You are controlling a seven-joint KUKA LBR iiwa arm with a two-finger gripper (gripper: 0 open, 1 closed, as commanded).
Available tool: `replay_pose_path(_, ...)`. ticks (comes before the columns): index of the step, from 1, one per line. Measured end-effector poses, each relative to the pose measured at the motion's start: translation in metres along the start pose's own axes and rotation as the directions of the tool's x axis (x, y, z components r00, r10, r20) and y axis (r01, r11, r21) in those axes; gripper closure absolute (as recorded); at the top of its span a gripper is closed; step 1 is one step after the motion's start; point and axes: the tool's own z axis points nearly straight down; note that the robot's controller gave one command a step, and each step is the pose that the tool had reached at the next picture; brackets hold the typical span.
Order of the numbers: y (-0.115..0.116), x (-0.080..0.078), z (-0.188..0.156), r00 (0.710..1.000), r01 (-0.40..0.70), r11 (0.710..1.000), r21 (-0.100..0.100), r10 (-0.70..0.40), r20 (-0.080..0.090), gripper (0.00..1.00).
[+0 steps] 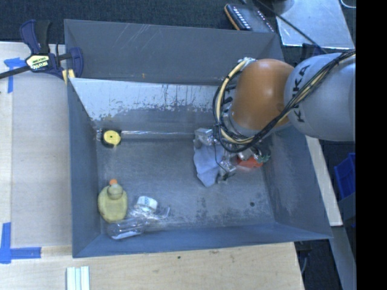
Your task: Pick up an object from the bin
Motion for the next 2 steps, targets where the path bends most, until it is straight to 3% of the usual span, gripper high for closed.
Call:
replay_pose_path(1, 0.0015, -0.0085, -0.0012, 0.910, 0.414, 0.910, 0.004, -0.414, 0.005, 1.00)
replay_pose_path(2, 0.0015, -0.0085, -0.0012, 0.911, 0.413, 0.911, 0.004, -0.413, 0.005, 1.00)
